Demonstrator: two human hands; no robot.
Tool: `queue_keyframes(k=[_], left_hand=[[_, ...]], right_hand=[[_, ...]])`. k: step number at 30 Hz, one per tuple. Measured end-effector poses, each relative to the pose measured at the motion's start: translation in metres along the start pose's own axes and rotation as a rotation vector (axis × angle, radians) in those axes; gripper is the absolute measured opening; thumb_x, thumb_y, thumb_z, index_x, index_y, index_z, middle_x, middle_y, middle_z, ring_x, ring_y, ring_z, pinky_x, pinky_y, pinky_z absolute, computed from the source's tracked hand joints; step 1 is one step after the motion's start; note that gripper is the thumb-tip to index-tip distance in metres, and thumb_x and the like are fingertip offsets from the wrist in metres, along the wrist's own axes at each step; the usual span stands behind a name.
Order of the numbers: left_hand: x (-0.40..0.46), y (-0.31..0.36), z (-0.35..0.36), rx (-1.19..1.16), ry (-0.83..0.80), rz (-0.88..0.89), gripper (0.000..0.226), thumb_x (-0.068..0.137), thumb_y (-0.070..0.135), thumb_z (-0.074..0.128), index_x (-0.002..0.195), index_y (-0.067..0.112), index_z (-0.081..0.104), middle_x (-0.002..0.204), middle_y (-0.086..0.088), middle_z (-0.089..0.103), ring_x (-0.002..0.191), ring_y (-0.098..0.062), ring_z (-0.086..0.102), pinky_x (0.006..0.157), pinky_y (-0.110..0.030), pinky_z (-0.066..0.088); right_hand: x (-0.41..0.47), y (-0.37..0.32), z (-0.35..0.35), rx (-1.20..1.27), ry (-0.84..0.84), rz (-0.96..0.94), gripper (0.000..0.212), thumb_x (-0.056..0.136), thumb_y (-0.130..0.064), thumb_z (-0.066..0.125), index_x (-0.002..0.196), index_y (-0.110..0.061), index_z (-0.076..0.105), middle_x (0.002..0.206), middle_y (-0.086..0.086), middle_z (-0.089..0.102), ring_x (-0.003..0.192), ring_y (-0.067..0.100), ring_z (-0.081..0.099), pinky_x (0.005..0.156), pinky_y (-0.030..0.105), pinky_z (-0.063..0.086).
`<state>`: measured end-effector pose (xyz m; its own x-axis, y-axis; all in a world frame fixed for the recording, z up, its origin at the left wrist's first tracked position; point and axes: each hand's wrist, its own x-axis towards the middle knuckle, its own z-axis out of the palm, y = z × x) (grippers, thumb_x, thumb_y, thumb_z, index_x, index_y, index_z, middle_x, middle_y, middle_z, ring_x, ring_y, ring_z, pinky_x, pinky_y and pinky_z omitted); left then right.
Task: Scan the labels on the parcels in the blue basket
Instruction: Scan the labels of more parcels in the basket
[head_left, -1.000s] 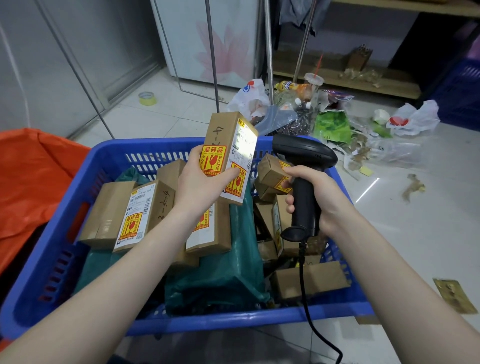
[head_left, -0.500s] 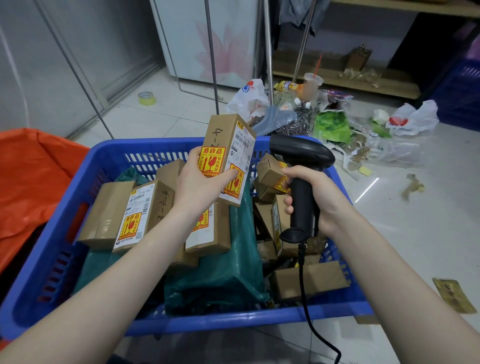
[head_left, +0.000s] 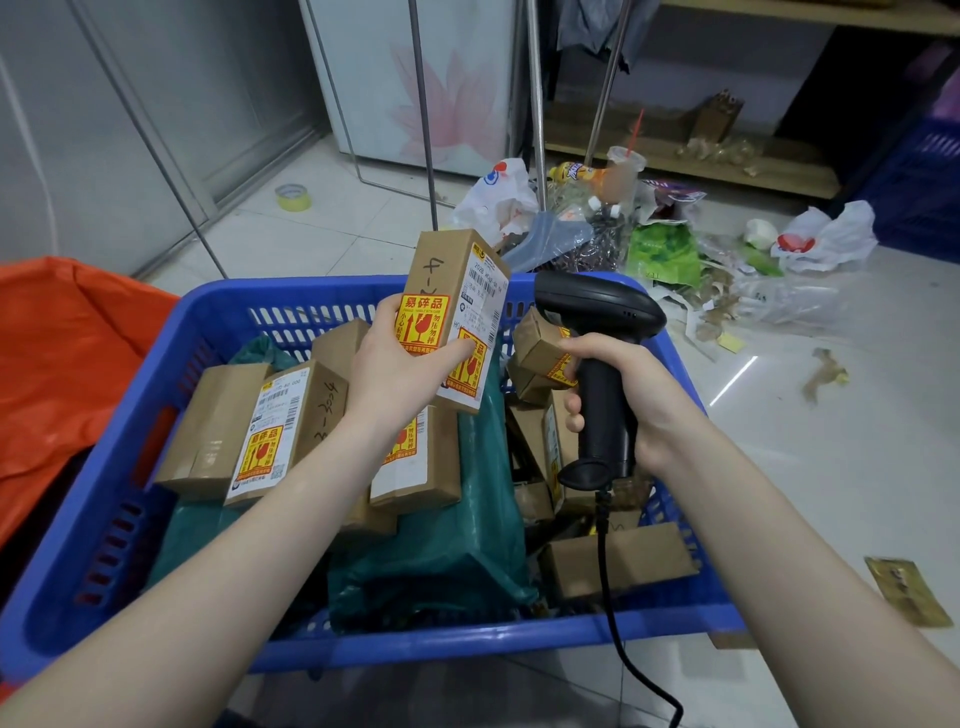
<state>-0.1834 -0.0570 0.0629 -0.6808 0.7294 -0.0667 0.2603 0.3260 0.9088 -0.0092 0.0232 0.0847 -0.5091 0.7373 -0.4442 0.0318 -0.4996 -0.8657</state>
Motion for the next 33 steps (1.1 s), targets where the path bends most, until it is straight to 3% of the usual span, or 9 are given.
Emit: queue_keyframes(k=[8,11,14,16,18,22,24,28,33], left_hand=[[0.0,-0.001,-0.004,-0.049,-0.001,-0.031,0.061,0.077,0.041,0.071,0.129,0.03,0.04,0.113,0.008,0.06,0.1,-0.011,0.063,0.079,-0.03,0.053],[-0.001,-0.003,-0.01,-0.052,-0.023,-0.081,0.07,0.068,0.057,0.068,0.128,0.032,0.042,0.121,0.005,0.059,0.104,-0.014,0.062,0.084,-0.036,0.054],[-0.002,-0.008,-0.022,-0.03,-0.065,-0.111,0.079,0.051,0.073,0.062,0.121,0.037,0.051,0.124,0.0,0.059,0.099,-0.017,0.067,0.084,-0.041,0.056],[-0.002,-0.012,-0.03,-0.051,-0.091,-0.129,0.064,0.063,0.065,0.064,0.119,0.035,0.056,0.115,0.002,0.066,0.09,-0.012,0.07,0.076,-0.034,0.058],[-0.002,-0.019,-0.038,-0.078,-0.114,-0.167,0.047,0.08,0.05,0.063,0.121,0.028,0.057,0.101,0.007,0.071,0.086,-0.009,0.07,0.071,-0.028,0.056],[-0.003,-0.031,-0.053,-0.144,-0.154,-0.299,0.077,0.082,0.05,0.061,0.144,0.021,0.028,0.104,0.006,0.068,0.094,-0.013,0.067,0.088,-0.037,0.052],[-0.006,-0.036,-0.059,-0.098,-0.183,-0.334,0.079,0.084,0.053,0.057,0.145,0.019,0.02,0.106,0.005,0.064,0.093,-0.011,0.063,0.086,-0.034,0.049],[-0.011,-0.05,-0.069,0.134,-0.322,-0.342,0.065,0.088,0.058,0.045,0.136,0.017,0.034,0.119,0.004,0.059,0.101,-0.013,0.058,0.084,-0.028,0.042],[-0.003,-0.061,-0.077,0.222,-0.41,-0.362,0.047,0.092,0.048,0.046,0.126,0.017,0.054,0.118,0.002,0.063,0.099,-0.012,0.057,0.083,-0.026,0.04]], right_hand=[[0.002,0.003,0.0,0.031,-0.044,-0.034,0.017,0.083,-0.017,0.067,0.072,-0.008,0.057,0.067,0.006,0.053,0.045,0.016,0.051,0.043,0.025,0.047],[0.004,0.005,0.004,0.054,-0.051,-0.055,0.011,0.086,-0.017,0.064,0.08,-0.008,0.064,0.075,0.009,0.061,0.051,0.018,0.057,0.048,0.026,0.053],[0.01,0.011,0.007,0.053,-0.049,-0.053,0.014,0.087,-0.018,0.063,0.097,-0.008,0.066,0.097,0.016,0.071,0.08,0.03,0.073,0.068,0.034,0.06],[0.014,0.016,0.012,0.034,-0.041,-0.038,0.02,0.086,-0.021,0.066,0.101,-0.009,0.067,0.114,0.018,0.071,0.1,0.034,0.071,0.083,0.043,0.059],[0.017,0.021,0.018,-0.024,-0.055,-0.019,0.024,0.084,-0.026,0.068,0.103,-0.011,0.067,0.115,0.016,0.072,0.103,0.03,0.071,0.088,0.045,0.057],[0.019,0.029,0.035,-0.1,-0.078,0.017,0.042,0.079,-0.033,0.073,0.115,-0.012,0.066,0.11,0.01,0.074,0.1,0.025,0.071,0.083,0.04,0.057],[0.019,0.032,0.044,-0.132,-0.096,0.028,0.048,0.077,-0.034,0.074,0.118,-0.011,0.064,0.111,0.01,0.073,0.098,0.026,0.072,0.078,0.039,0.058],[0.023,0.039,0.06,-0.205,-0.13,0.054,0.051,0.074,-0.038,0.076,0.118,-0.015,0.063,0.111,0.009,0.074,0.104,0.028,0.069,0.094,0.047,0.053],[0.025,0.049,0.07,-0.239,-0.149,0.096,0.054,0.074,-0.038,0.076,0.121,-0.017,0.059,0.117,0.01,0.07,0.108,0.029,0.066,0.096,0.049,0.051]])
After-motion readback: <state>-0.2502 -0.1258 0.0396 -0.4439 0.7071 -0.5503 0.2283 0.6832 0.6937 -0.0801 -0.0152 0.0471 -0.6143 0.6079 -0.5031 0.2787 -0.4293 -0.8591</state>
